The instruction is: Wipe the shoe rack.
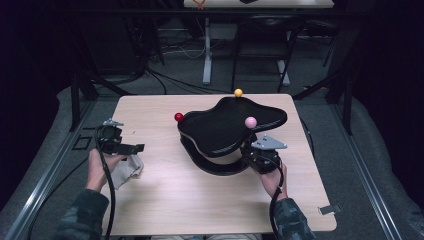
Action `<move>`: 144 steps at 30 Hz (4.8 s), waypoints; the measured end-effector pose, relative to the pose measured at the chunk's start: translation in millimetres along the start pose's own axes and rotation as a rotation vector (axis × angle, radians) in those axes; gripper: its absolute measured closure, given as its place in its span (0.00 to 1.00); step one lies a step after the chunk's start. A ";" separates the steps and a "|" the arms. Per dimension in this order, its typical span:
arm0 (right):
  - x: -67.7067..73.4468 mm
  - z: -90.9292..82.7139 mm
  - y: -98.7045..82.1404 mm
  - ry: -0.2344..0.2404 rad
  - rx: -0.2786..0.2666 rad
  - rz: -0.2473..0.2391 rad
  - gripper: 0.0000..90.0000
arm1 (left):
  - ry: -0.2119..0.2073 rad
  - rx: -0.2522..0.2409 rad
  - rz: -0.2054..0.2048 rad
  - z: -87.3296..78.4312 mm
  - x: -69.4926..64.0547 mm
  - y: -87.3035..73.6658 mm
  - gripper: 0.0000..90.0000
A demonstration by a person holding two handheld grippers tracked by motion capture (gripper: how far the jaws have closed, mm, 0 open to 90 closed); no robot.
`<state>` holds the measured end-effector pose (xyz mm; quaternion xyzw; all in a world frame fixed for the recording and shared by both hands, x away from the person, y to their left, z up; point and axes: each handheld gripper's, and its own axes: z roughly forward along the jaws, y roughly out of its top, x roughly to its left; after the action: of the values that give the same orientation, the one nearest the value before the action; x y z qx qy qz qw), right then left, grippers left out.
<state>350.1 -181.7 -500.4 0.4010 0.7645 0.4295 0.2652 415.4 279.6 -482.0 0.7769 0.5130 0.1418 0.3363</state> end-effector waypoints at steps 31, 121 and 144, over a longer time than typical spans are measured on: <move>0.4 0.1 0.8 -0.006 0.006 -0.006 0.82 | -0.170 -0.005 0.243 73.1 -72.2 112.3 0.63; 64.7 -41.7 52.8 0.111 -0.022 0.046 0.00 | -0.072 -0.098 0.149 11.6 -75.2 31.3 0.67; 46.7 -28.6 46.9 0.023 -0.003 0.104 0.00 | -0.120 -0.076 0.172 7.8 -86.4 27.0 0.67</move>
<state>321.7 -140.6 -448.4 0.4346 0.7452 0.4483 0.2342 401.2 192.9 -458.9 0.8118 0.4178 0.1429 0.3821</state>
